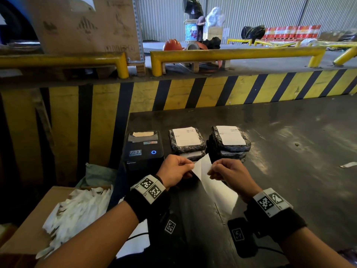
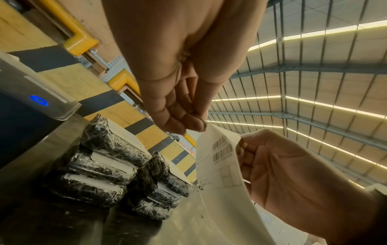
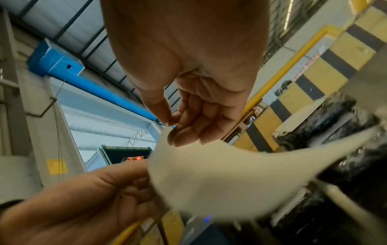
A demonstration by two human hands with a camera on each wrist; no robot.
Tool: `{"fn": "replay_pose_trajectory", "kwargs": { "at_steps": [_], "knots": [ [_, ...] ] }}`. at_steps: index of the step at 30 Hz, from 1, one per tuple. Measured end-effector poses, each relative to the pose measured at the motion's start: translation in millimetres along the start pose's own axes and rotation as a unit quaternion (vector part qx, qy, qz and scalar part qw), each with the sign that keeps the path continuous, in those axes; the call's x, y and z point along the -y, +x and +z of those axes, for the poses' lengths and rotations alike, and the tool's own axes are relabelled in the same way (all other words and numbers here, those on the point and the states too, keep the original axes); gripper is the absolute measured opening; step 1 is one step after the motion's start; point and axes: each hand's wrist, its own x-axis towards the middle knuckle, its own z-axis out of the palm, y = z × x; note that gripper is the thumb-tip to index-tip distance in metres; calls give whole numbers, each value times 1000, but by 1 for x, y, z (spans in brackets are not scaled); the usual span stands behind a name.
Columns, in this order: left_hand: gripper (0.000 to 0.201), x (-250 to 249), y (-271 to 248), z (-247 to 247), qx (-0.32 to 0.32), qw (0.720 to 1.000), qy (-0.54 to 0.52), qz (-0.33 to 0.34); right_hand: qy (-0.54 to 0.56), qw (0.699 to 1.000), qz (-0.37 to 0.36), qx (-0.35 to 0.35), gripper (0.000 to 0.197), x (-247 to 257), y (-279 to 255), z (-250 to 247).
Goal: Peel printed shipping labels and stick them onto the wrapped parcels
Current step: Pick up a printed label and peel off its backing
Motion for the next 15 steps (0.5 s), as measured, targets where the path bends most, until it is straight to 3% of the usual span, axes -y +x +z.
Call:
{"fn": "replay_pose_trajectory", "kwargs": {
  "at_steps": [3,8,15],
  "knots": [
    [19,2,-6,-9,-1,1000,7,1,43,999,5,-14,21,6,1,17],
    [19,9,-17,-34,-57,998,20,22,165,986,27,-19,19,12,5,41],
    [17,21,-35,-68,-143,984,75,73,186,982,28,-1,10,13,11,75]
  ]
}}
